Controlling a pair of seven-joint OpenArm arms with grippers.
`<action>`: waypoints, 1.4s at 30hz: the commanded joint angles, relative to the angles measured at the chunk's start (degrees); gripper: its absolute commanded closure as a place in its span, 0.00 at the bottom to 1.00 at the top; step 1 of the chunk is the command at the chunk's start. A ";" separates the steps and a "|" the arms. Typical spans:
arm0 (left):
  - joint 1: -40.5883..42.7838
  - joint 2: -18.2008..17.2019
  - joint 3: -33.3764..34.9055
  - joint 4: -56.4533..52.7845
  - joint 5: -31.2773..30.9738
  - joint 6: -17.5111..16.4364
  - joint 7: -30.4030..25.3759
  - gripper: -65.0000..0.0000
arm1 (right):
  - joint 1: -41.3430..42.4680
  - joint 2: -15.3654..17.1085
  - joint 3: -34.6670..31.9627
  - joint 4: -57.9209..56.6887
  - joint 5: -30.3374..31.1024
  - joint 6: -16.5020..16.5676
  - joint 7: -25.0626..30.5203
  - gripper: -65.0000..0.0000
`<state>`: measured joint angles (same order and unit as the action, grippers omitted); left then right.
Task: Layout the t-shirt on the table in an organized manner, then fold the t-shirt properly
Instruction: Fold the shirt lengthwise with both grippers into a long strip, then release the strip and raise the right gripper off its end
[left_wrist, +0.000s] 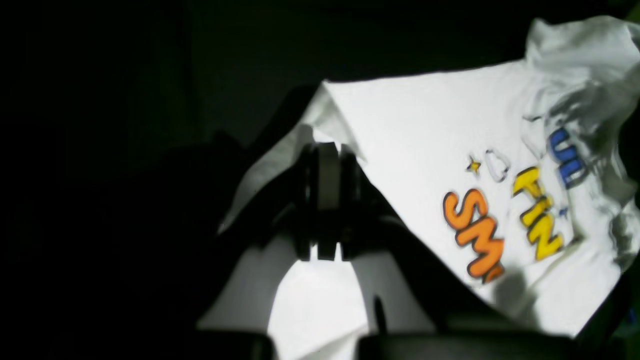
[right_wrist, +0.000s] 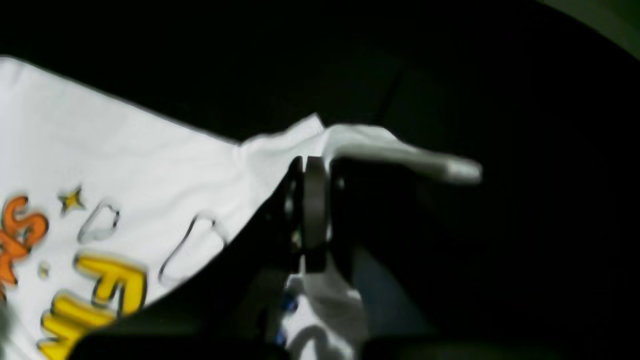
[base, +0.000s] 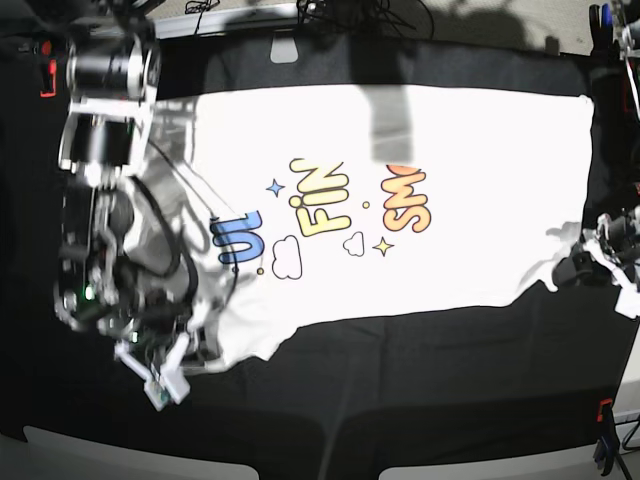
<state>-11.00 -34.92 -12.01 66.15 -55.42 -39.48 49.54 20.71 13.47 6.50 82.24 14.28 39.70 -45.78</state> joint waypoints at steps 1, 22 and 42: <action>0.04 -1.14 -0.39 2.29 -0.39 -0.52 -0.98 1.00 | -0.13 0.52 0.24 3.37 0.92 0.30 0.66 1.00; 27.52 1.99 -17.27 21.99 -3.17 -0.52 3.19 1.00 | -31.12 0.70 7.08 26.80 -3.78 0.30 1.44 1.00; 30.08 2.99 -26.69 22.03 -9.60 -0.52 11.32 1.00 | -34.86 4.61 14.38 26.80 -2.05 0.30 0.66 1.00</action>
<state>19.25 -30.63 -38.06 87.29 -63.88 -39.53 61.76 -14.50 17.28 20.47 107.81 12.01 40.10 -45.71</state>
